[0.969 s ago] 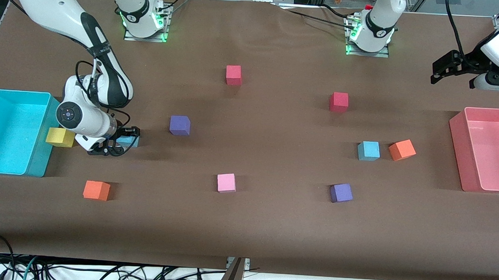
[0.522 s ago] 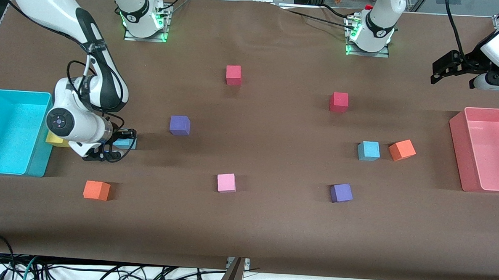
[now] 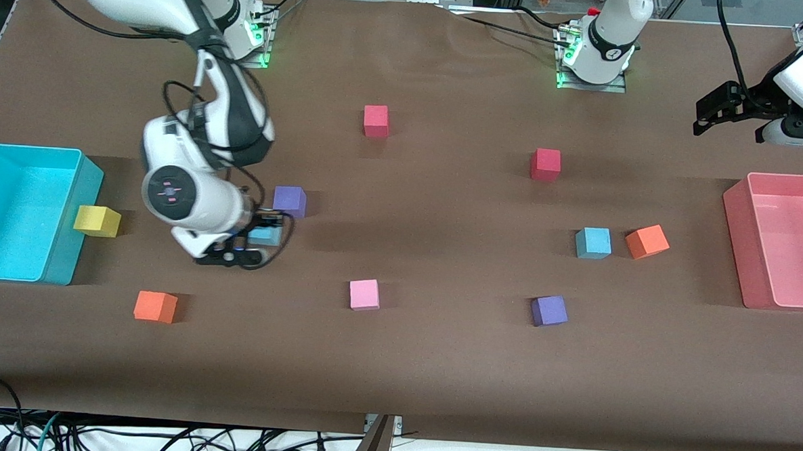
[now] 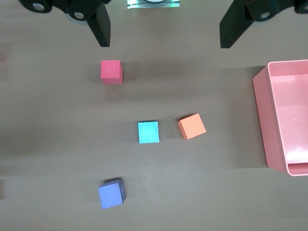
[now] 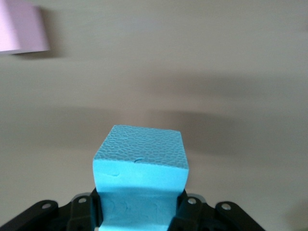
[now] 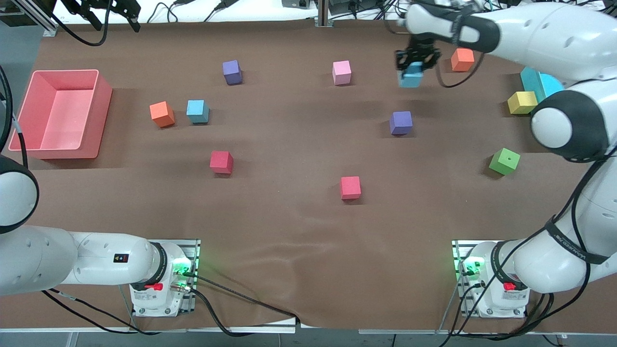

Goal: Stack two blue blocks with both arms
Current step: 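Lift the light blue cube and carry it to the table middle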

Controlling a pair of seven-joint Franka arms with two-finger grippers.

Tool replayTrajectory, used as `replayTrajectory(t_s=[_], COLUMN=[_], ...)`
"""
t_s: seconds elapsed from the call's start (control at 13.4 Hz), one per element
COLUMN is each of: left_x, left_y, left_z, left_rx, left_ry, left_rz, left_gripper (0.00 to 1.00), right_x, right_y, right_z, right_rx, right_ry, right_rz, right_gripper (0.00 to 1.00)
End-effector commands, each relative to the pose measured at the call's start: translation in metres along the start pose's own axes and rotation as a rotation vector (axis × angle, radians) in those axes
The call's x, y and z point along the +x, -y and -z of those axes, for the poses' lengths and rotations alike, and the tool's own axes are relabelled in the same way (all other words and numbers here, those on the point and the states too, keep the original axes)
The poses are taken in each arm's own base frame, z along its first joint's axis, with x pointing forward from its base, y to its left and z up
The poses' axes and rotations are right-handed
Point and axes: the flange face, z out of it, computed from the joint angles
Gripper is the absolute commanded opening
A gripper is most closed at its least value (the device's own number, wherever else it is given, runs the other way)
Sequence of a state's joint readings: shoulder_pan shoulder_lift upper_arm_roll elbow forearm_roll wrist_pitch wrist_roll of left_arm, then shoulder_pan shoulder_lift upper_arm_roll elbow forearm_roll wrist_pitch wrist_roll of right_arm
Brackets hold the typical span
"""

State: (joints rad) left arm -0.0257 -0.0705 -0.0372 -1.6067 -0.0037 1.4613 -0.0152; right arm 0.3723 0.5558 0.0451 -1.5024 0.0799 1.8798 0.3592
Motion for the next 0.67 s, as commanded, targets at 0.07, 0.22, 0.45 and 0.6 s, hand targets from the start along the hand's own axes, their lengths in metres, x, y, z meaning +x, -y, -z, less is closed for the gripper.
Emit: replayTrajectory(t_s=[0.07,0.22,0.45,0.6], left_x=[0.001,0.001,0.003,0.004], left_y=[0.006,0.011,0.016,0.016], left_z=[-0.003,-0.003,-0.006,-0.007], left_rx=[0.028,0.025,0.025,0.024], left_ry=[-0.005,-0.006,0.000,0.000], left_rz=[0.012,0.021,0.030,0.030], left_gripper=[1.00,1.00,1.00,1.00], right_x=[-0.011,-0.023,-0.048,-0.065], right_y=[0.114,0.159,0.215,0.244], right_z=[-0.034,-0.060,-0.101,-0.133], right_rx=[0.020,0.013,0.029,0.039], right_ry=[0.020,0.018,-0.021,-0.032], right_rz=[-0.099,-0.123,-0.156,-0.128], right_gripper=[0.00,0.00,0.00,0.00])
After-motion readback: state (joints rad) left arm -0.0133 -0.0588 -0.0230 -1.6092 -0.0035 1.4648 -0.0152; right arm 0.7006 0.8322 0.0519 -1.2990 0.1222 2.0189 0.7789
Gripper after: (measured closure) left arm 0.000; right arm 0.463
